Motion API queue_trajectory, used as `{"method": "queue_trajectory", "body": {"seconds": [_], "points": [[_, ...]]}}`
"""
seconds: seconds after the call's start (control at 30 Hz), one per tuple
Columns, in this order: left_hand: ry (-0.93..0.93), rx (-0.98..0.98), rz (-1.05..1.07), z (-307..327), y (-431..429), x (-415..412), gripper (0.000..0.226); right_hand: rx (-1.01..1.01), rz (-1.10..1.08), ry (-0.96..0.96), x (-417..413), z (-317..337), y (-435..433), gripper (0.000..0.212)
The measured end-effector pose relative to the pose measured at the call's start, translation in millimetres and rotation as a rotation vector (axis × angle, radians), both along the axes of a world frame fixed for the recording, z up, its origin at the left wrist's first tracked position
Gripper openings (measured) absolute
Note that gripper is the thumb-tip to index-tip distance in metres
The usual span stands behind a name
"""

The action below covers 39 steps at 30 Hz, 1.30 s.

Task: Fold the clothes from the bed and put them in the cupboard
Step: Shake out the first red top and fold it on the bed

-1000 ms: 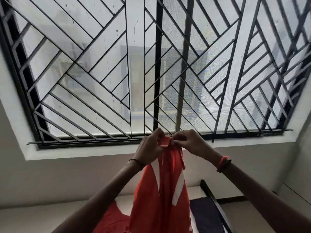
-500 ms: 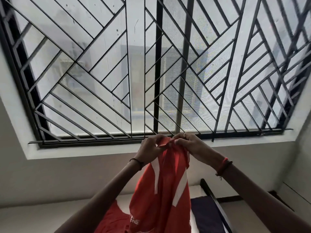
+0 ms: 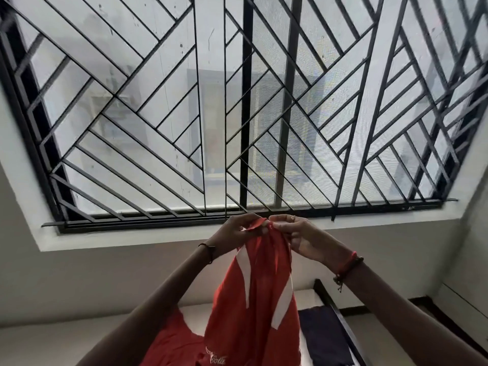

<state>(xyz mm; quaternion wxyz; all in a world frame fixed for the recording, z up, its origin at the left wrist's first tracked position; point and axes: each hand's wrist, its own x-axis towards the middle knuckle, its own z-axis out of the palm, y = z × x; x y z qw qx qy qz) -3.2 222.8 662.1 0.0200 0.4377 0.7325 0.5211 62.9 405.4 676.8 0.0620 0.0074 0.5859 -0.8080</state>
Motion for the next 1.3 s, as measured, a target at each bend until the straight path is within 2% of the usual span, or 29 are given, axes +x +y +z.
{"method": "queue_trajectory", "body": {"seconds": [0.23, 0.27, 0.3, 0.33, 0.37, 0.4, 0.47, 0.57, 0.63, 0.7, 0.77, 0.87, 0.93, 0.97, 1.07, 1.1, 1.17, 1.23, 1.3], "points": [[-0.148, -0.049, -0.056, -6, -5, -4, 0.006, -0.106, 0.041, -0.071, -4, -9, -5, 0.025], [-0.188, -0.057, -0.064, -6, -7, -5, 0.012, -0.126, 0.034, -0.058, -5, -10, -6, 0.031], [-0.244, -0.059, -0.079, -8, -9, -6, 0.029, -0.155, 0.016, -0.048, -6, -12, -6, 0.038], [-0.326, -0.064, -0.104, -11, -13, -9, 0.05, -0.186, -0.023, -0.054, -6, -12, -6, 0.04], [-0.407, -0.081, -0.123, -15, -18, -13, 0.068, -0.213, -0.074, -0.055, -6, -13, -5, 0.032], [-0.475, -0.08, -0.145, -18, -23, -16, 0.075, -0.231, -0.111, -0.058, -4, -12, -5, 0.024], [-0.521, -0.045, -0.159, -23, -29, -21, 0.062, -0.21, -0.129, -0.049, -1, -13, -6, 0.02], [-0.403, -0.019, -0.153, -22, -30, -21, 0.026, -0.111, -0.092, -0.021, 1, -15, -5, 0.026], [-0.357, 0.015, -0.128, -11, -27, -20, 0.013, -0.004, 0.018, -0.014, 0, -13, -1, 0.032], [-0.3, 0.016, -0.098, 4, -22, -20, 0.01, 0.166, 0.149, -0.008, 1, -6, 2, 0.029], [-0.213, -0.045, -0.133, 18, -16, -16, 0.012, 0.335, 0.241, 0.009, 2, 1, 4, 0.036], [0.074, -0.227, -0.159, 29, -2, -11, 0.022, 0.564, 0.335, 0.044, 2, 4, -6, 0.038], [0.228, -0.271, -0.134, 28, 4, -10, 0.025, 0.521, 0.312, 0.047, -1, 1, -14, 0.022], [0.223, -0.237, -0.123, 25, 6, -9, 0.024, 0.437, 0.287, 0.056, -2, 0, -16, 0.013], [-0.113, 0.092, -0.057, 17, -1, -6, 0.031, 0.266, 0.211, 0.064, 1, -3, -18, 0.014], [-0.179, 0.132, 0.001, 13, -5, -8, 0.029, 0.245, 0.185, 0.076, 3, -4, -17, 0.019], [-0.156, -0.098, 0.071, -5, -22, -21, 0.025, 0.211, 0.144, 0.115, 6, -11, -16, 0.022], [-0.082, -0.364, 0.033, -28, -35, -25, 0.03, 0.174, 0.135, 0.147, 8, -16, -17, 0.014], [0.019, -0.369, 0.058, -43, -40, -25, 0.038, 0.171, 0.139, 0.115, 7, -19, -17, 0.013]]}}
